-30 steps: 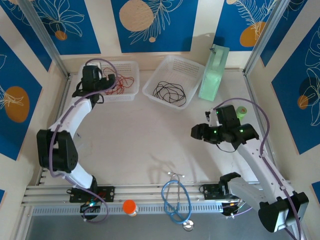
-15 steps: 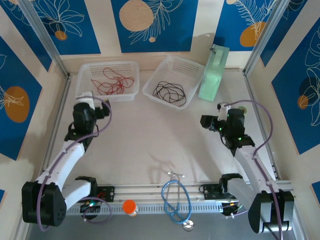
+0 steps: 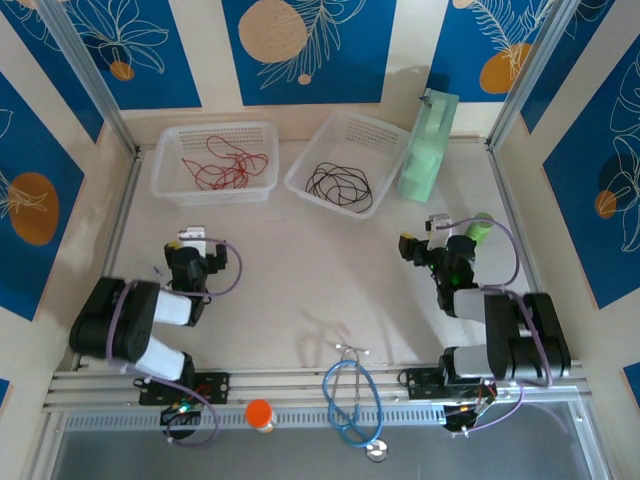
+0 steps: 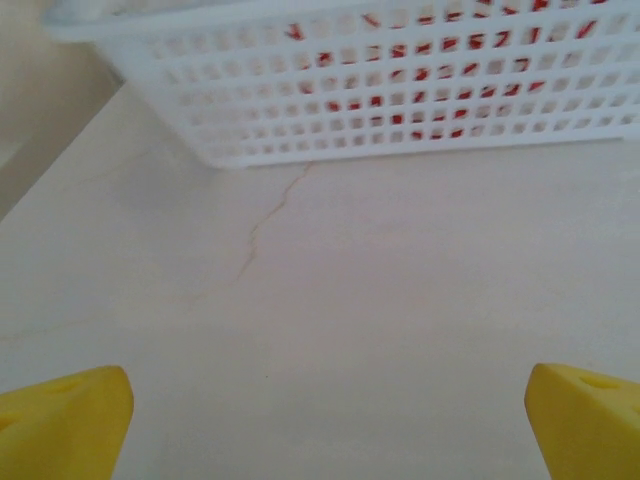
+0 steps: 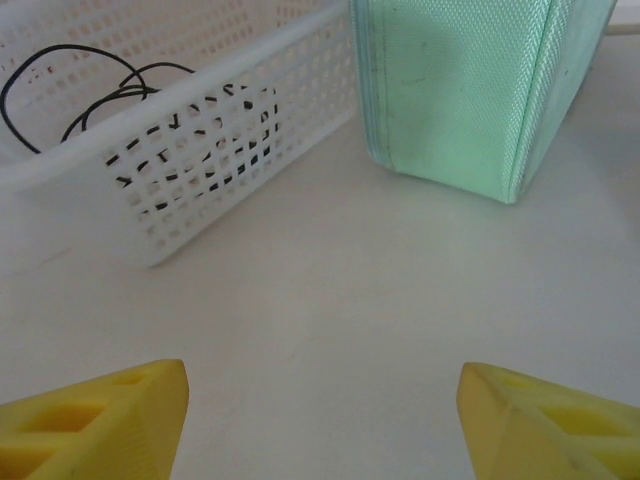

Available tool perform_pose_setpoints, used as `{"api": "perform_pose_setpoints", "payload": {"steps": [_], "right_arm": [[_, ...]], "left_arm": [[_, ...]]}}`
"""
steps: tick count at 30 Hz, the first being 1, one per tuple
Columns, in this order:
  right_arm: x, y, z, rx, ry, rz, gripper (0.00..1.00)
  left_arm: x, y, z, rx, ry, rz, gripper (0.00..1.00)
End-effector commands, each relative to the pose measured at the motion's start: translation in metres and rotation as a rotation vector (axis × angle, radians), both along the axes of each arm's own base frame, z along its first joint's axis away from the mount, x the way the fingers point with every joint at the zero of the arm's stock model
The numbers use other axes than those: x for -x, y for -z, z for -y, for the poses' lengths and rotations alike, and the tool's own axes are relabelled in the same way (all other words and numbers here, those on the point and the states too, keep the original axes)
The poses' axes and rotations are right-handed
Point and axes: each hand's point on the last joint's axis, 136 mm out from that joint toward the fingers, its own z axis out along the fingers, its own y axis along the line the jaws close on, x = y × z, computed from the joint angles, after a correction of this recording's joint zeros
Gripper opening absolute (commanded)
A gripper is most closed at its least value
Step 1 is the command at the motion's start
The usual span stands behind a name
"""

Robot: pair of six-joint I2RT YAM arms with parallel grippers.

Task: Untangle the cables

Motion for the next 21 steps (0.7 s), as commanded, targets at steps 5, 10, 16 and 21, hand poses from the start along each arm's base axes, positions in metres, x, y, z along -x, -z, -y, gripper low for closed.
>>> {"api": "perform_pose_setpoints", "payload": {"steps": [5,10,16,21], "right_arm": [[-0.036,-0.007,0.002,-0.056,-0.019,-0.023,0.87],[-0.039,-0.003,0.013,-0.013,0.076,-0.040,0.99],[-0.038,-0.004,0.012,-0.009,0.075,-0.042,0.99],[-0.038,-0.003,0.012,-0.009,0.075,-0.043,0.99]], "left_arm": [[-0.033,-0.025,0.009,0.036,0.066,0.026,1.00],[-0.033,-0.026,0.008,0.035,0.069,0.043,1.00],[-0.035,-0.026,0.013,0.034,0.103,0.036,1.00],[-0.036,-0.026,0.015,0.035,0.112,0.033,1.00]]}}
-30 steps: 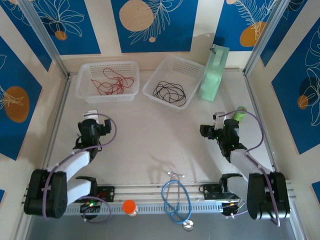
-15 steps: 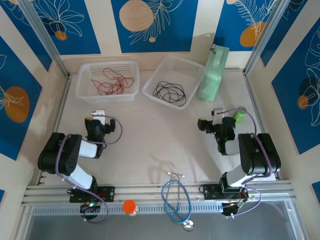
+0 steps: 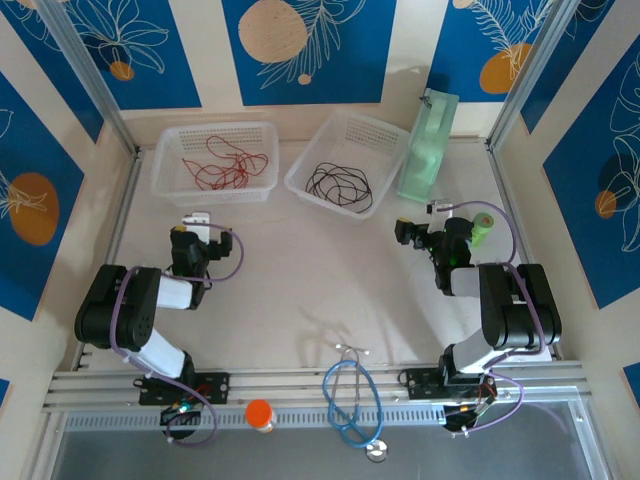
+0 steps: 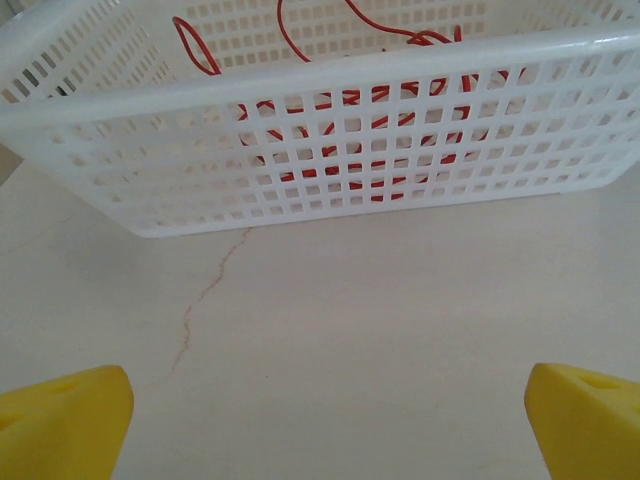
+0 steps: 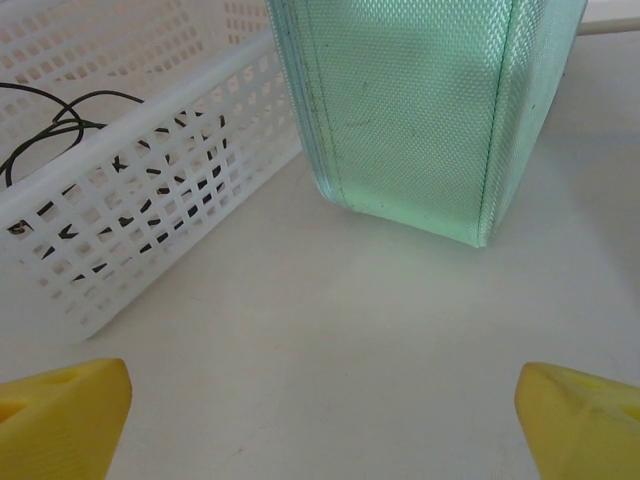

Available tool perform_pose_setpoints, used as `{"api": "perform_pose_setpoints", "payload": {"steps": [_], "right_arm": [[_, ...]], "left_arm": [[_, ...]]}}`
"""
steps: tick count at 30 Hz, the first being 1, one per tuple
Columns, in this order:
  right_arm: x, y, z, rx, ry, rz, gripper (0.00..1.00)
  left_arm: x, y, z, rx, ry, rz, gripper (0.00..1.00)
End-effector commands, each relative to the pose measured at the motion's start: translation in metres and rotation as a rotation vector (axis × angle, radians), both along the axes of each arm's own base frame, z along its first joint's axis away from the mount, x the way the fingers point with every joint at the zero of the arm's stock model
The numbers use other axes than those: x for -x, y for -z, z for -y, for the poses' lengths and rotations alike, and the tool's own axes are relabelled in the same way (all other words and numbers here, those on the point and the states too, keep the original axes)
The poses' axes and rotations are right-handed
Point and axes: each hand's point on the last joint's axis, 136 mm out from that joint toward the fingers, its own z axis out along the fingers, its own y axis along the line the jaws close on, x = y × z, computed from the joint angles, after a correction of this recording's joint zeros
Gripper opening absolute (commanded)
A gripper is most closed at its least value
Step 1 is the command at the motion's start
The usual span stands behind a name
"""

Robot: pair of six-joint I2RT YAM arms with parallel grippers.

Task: Untangle the cables

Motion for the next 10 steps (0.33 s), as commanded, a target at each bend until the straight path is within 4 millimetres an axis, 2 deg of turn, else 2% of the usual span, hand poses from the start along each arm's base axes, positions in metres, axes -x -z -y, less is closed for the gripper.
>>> {"api": "perform_pose_setpoints", "payload": {"steps": [1,2,10], "right_arm": [[0.0016,0.0010,0.0013,0.006,0.012,-0.003,0.99],[0.0011,0.0004,0.0012,0.006,0.012,-0.002,0.99],[0.0008,0.0007,0.0022,0.003,0.013,-0.004,0.99]], "left_arm": [[-0.0033,-0.0062,0.0063,0.006,0.050,0.013,1.00],[-0.0036,-0.0049,0.0133,0.004,0.093,0.004,1.00],[-0.0034,-0.0051,0.0118,0.008,0.085,0.006,1.00]]}}
